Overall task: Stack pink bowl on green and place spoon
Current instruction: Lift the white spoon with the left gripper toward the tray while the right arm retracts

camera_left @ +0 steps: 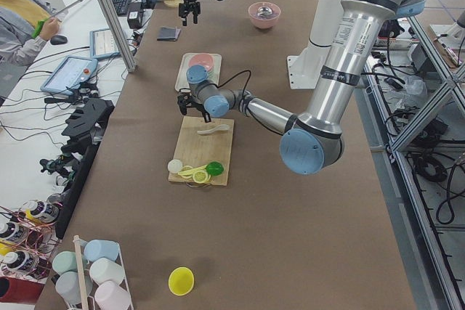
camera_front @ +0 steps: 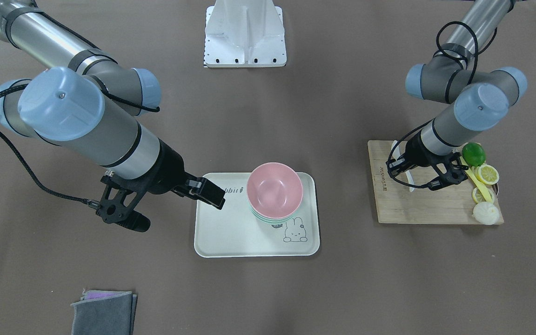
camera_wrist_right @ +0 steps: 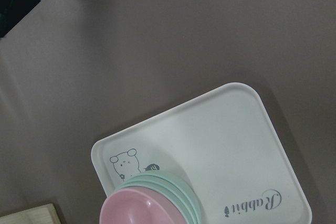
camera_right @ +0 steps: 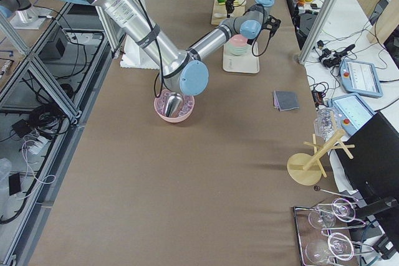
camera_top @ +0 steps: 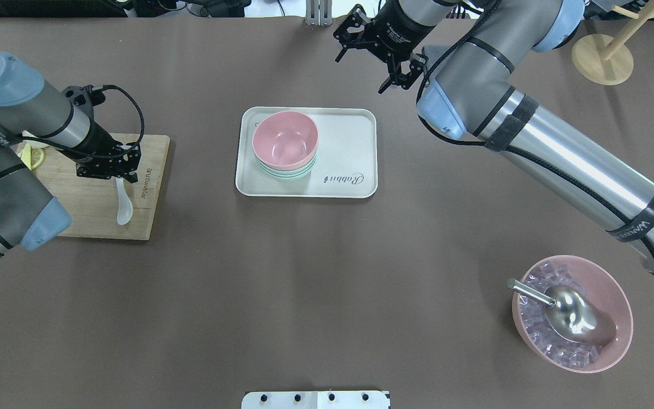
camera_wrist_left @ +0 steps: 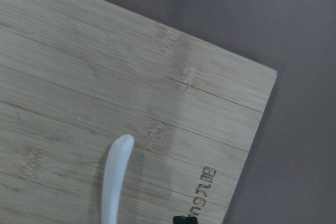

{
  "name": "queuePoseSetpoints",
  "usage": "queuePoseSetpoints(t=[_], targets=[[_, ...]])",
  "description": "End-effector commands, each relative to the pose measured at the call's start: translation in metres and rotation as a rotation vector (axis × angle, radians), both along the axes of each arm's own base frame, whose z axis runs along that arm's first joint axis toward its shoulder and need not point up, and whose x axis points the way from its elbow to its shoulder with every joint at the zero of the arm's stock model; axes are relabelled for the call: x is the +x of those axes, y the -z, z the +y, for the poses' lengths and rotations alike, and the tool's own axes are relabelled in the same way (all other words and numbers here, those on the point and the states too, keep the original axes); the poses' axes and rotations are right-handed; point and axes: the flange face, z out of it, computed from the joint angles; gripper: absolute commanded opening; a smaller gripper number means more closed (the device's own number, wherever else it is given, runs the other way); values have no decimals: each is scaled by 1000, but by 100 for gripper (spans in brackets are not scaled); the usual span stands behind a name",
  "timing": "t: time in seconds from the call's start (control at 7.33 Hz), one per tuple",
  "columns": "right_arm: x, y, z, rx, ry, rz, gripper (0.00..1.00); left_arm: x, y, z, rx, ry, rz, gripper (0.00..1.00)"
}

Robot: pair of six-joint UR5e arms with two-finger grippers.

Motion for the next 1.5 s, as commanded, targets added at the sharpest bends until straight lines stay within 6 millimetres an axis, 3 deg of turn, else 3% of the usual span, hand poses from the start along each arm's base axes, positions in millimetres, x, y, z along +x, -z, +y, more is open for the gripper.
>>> queuePoseSetpoints(t=[0.0,0.27,0.41,0.55,1.36], targets=[[3,-4,-1,-1,-1,1,100,-3,2,0,0,5,1,54],[3,-14,0,-7,1,9,100,-9,3,2,3,8,2,57],[7,-15,-2,-7,-5,9,100,-6,-11,3,-6,8,-21,57],[8,-17,-3,-9,-7,11,100,-5,-12,3,-7,7,-22,57],[25,-16,-8,-24,-8,-5,100,-7,-23,8,-21,4,-35,57]])
